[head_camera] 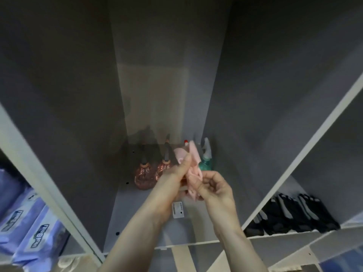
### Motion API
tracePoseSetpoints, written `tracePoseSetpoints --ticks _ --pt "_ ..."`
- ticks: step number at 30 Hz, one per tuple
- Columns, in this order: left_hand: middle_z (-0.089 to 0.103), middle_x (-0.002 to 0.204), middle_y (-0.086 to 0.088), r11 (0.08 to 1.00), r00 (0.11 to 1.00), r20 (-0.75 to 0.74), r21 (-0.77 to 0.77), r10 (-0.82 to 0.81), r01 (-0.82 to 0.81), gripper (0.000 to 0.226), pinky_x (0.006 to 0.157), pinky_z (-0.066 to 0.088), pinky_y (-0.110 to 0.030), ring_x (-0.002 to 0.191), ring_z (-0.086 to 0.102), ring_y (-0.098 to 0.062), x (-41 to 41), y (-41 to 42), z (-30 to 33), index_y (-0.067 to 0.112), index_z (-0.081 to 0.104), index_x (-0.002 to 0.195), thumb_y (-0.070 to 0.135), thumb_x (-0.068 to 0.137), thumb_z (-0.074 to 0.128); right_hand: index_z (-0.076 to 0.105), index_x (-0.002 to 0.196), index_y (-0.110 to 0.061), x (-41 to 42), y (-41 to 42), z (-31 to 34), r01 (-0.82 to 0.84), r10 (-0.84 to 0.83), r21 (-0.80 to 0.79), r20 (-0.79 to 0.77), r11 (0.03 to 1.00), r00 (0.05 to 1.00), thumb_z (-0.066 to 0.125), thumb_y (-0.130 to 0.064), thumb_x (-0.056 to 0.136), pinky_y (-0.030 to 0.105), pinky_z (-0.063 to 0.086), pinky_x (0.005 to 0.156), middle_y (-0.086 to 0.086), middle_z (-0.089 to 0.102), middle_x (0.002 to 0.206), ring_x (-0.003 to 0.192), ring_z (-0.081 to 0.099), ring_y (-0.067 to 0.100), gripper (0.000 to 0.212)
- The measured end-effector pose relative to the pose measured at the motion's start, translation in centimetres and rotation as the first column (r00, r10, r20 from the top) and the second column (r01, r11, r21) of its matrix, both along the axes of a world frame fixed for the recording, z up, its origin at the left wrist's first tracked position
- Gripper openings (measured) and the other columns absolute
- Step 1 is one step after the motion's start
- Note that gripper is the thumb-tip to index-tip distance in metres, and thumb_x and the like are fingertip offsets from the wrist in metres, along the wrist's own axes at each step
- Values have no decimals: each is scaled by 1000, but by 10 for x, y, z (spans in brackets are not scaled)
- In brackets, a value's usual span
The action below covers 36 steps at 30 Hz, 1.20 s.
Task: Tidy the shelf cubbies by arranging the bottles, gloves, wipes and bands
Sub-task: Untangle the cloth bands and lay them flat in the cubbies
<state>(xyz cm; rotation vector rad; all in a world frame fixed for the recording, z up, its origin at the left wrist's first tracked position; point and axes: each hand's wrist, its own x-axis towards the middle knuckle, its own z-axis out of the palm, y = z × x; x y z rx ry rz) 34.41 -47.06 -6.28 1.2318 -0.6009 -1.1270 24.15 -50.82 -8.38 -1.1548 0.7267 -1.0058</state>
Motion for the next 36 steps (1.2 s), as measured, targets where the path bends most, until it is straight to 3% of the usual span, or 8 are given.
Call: tracePoseSetpoints --ticks 3,7,13,22,25,29,32,36 --pt "73 77 -3 999 929 369 36 1 -15 32 63 49 -27 71 66 -12 -4 6 -1 14 70 82 45 82 65 56 89 -1 -6 0 0 81 -83 -45 -46 996 995 70 7 76 19 48 52 11 58 73 57 53 13 21" --pt "73 72 -3 1000 912 410 15 -2 -4 23 52 52 -23 65 67 -10 0 11 0 8 74 84 30 86 66 61 98 -3 -26 2 7 -10 -4 -79 -176 997 984 78 -11 70 28 55 68 8 69 83 73 61 14 33" --pt "71 73 -1 988 824 546 62 -154 144 16 51 52 -24 60 64 -4 -19 7 -3 14 74 80 18 90 62 61 89 6 -51 14 17 112 -120 -49 -196 993 973 74 -22 75 18 46 48 7 67 66 51 55 11 34" --pt "70 71 -2 952 886 366 -1 -284 305 22 39 42 -21 52 60 -9 -76 1 -1 15 70 90 29 95 53 63 66 -13 -99 18 20 313 -319 -61 -211 948 924 63 -16 82 20 34 45 4 54 54 49 42 14 17" --pt "69 61 3 939 888 326 -2 -325 345 30 41 42 -21 50 59 -12 -106 -4 5 20 69 81 43 90 53 59 62 -13 -121 18 26 368 -368 -28 -149 929 918 60 -12 84 19 35 46 2 50 51 48 41 13 23" --pt "66 58 8 973 789 597 -55 -146 222 51 55 53 -41 51 61 -12 -150 -18 6 27 62 70 77 64 55 55 67 -9 -169 9 30 447 -468 -147 -170 882 867 57 -8 91 19 36 46 3 51 53 48 42 11 24" --pt "63 72 17 961 728 685 -206 9 182 29 62 52 -33 64 58 -2 -189 -26 15 36 61 82 57 66 71 56 71 -6 -208 3 36 476 -509 -205 -154 855 847 57 -8 92 17 36 46 -2 52 51 47 43 8 21" --pt "60 88 16 878 708 689 -233 -154 418 28 73 53 -27 80 62 -1 -234 -43 21 41 69 100 38 73 76 53 70 1 -262 0 45 501 -528 -213 -90 839 845 59 -12 91 11 36 43 -7 53 48 42 43 3 25"
